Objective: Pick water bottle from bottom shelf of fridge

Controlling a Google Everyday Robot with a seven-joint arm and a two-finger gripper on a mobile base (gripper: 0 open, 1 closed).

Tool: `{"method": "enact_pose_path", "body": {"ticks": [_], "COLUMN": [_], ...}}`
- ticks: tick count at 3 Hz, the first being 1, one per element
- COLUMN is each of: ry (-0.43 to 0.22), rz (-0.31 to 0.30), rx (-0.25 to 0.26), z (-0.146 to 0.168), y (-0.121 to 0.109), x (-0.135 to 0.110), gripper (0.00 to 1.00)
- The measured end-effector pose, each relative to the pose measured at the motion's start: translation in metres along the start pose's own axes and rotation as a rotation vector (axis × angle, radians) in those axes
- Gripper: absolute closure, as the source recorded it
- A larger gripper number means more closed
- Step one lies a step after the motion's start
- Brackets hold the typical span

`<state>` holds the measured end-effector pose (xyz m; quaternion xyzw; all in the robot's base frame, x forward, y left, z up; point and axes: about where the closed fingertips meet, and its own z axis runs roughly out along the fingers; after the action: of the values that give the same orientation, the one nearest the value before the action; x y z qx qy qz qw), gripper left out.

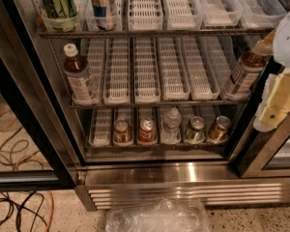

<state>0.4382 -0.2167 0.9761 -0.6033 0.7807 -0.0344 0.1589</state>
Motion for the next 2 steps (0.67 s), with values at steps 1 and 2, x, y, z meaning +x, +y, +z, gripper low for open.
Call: {"method": "enact_pose_path", "body": {"ticks": [1, 2], "ry": [0.0, -0.02], "rz": [0.0, 0.005], "rx": [0.0, 0.008], "z": [0.0, 0.0078], "y": [0.0, 0.0033], "x": [0.0, -0.0016], "gripper": [0.0, 0.0]}}
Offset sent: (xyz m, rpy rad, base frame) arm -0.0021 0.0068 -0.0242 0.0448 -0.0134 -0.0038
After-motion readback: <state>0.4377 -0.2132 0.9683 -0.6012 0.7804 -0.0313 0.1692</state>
